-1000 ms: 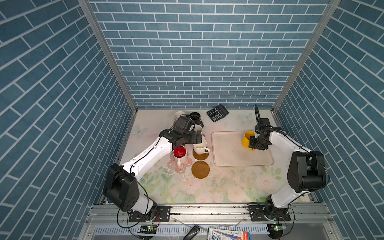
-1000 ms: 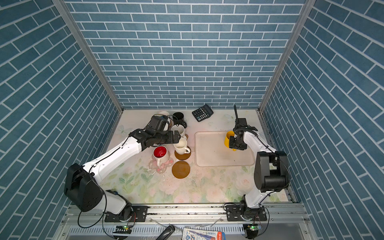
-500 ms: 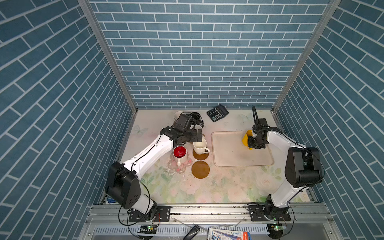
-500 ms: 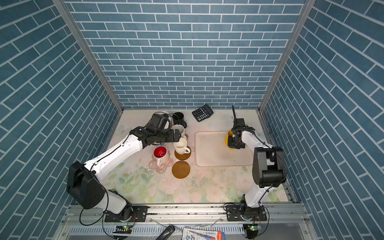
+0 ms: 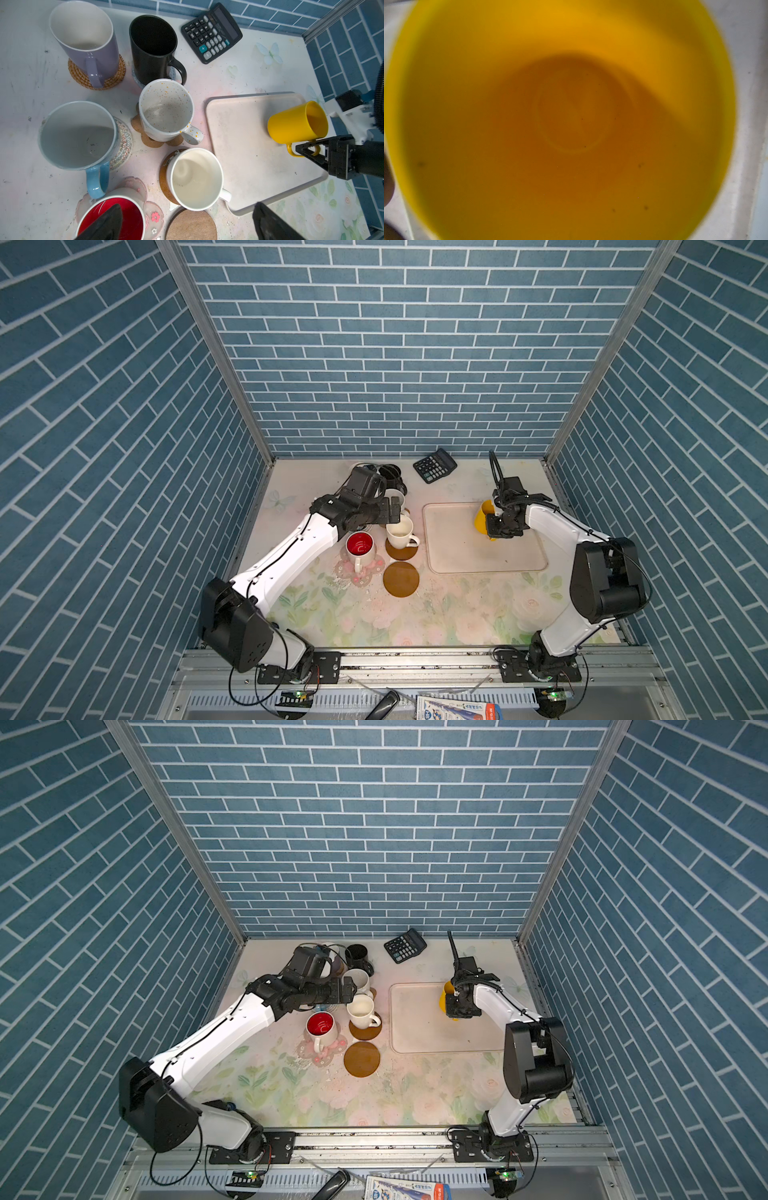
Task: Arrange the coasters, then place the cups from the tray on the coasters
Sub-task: 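Lift the yellow cup and carry it toward the nearest empty cork coaster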
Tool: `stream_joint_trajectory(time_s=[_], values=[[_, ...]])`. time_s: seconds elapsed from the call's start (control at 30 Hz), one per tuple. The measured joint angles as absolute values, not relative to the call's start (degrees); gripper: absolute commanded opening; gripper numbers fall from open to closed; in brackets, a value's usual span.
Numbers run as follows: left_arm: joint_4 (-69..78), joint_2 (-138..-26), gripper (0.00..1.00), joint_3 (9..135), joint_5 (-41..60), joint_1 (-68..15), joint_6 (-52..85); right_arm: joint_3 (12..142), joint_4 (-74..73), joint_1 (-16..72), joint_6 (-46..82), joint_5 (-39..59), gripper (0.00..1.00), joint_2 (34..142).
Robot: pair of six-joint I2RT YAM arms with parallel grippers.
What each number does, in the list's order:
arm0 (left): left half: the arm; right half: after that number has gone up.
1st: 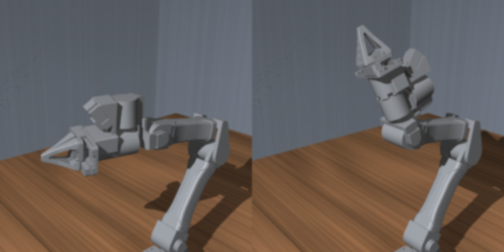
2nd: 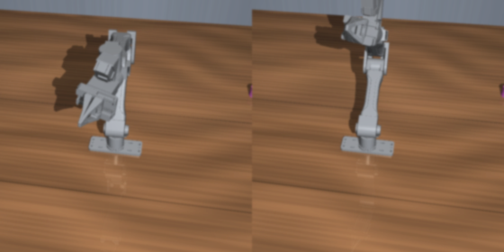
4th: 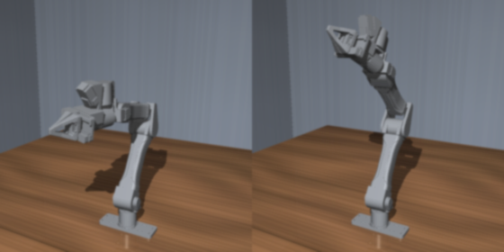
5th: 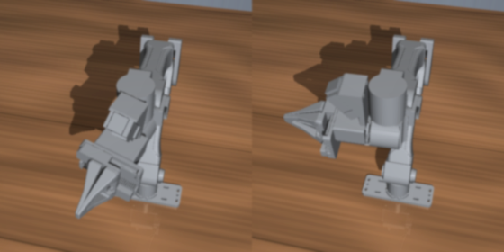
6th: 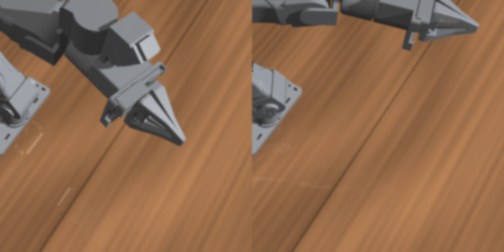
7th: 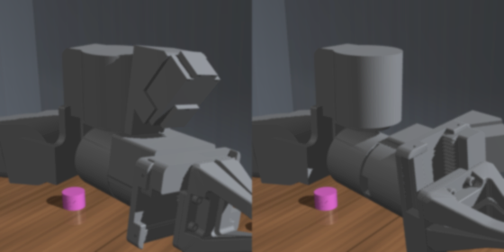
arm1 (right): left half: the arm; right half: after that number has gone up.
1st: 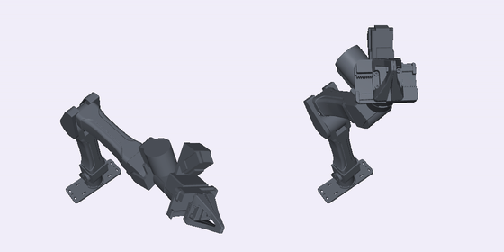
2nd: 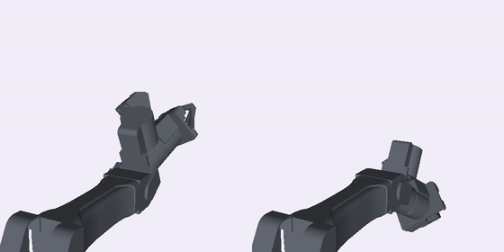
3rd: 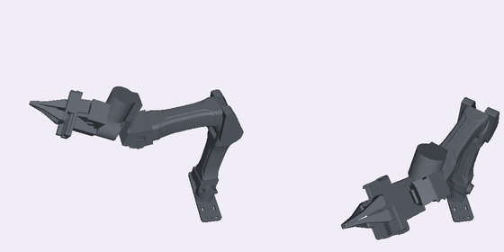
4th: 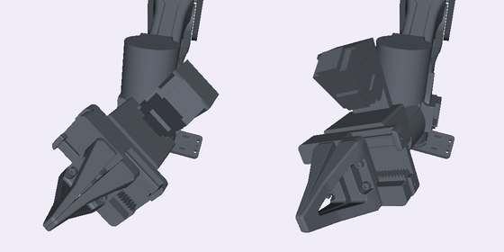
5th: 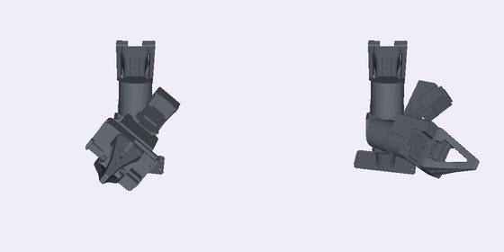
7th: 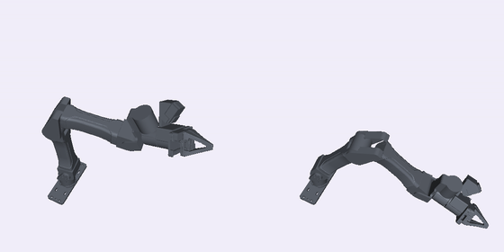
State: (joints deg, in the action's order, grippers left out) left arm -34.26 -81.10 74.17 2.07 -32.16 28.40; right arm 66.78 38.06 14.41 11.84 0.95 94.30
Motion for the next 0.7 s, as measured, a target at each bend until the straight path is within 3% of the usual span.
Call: stream_joint_trajectory(time_s=[0.5,0.7], values=[[-39.5,-68.7,0.99,67.9,-1.9,-30.5,27.6,61.5,42.3,30.3,10.2,1.9,0.01,76.0],[-40.5,-65.3,0.99,66.2,-3.8,-29.7,27.6,60.4,45.2,39.0,10.0,0.8,0.0,73.7]])
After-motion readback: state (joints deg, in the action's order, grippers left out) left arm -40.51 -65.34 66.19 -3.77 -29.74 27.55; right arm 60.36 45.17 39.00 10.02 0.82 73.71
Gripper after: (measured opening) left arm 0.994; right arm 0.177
